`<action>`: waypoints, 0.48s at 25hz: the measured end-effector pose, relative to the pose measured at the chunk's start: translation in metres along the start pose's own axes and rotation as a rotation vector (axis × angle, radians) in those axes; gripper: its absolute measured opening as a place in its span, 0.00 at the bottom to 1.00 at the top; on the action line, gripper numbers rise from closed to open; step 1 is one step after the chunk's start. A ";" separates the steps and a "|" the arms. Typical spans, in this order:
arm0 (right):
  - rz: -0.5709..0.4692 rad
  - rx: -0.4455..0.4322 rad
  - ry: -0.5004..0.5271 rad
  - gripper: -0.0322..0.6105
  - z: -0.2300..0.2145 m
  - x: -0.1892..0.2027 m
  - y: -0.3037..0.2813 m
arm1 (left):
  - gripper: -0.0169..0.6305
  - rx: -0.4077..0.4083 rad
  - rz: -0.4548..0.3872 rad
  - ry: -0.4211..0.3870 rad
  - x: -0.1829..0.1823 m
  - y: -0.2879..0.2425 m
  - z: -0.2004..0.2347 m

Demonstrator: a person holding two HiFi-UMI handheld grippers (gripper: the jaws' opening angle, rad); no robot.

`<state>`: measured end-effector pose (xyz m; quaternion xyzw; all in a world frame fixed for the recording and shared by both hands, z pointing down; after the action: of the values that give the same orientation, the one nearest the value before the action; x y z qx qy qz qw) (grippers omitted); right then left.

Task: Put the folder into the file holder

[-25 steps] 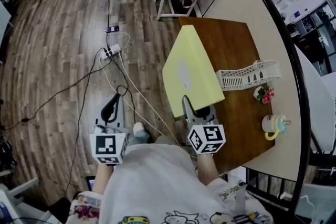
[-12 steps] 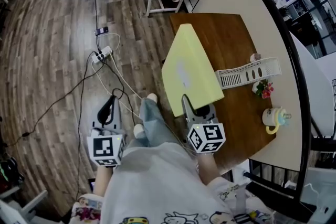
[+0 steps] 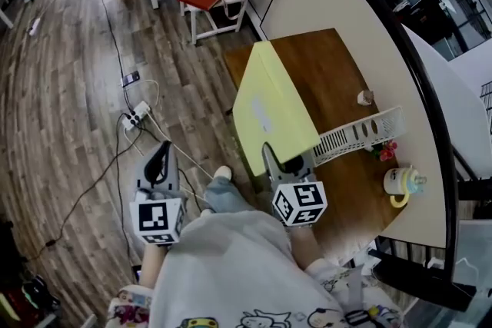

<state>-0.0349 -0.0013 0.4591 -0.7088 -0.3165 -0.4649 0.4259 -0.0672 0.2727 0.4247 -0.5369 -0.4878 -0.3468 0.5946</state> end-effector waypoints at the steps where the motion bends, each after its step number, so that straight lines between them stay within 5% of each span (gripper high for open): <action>1: 0.001 0.006 -0.004 0.32 -0.008 -0.004 -0.004 | 0.05 0.011 0.001 0.002 -0.006 -0.011 -0.004; 12: -0.020 0.055 -0.058 0.32 -0.068 -0.035 -0.034 | 0.05 0.105 -0.048 -0.029 -0.049 -0.102 -0.039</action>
<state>-0.1031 -0.0488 0.4512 -0.7068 -0.3486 -0.4396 0.4309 -0.1687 0.2105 0.4103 -0.4981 -0.5268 -0.3272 0.6061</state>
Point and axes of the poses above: the fingertips, and each gripper's own axes: y backward along the fingers, z to its left, x out of its underside, the point moved 5 cm from there along y, backward along the fingers, and after that the axes turned 14 degrees about -x, right-handed, at the moved point
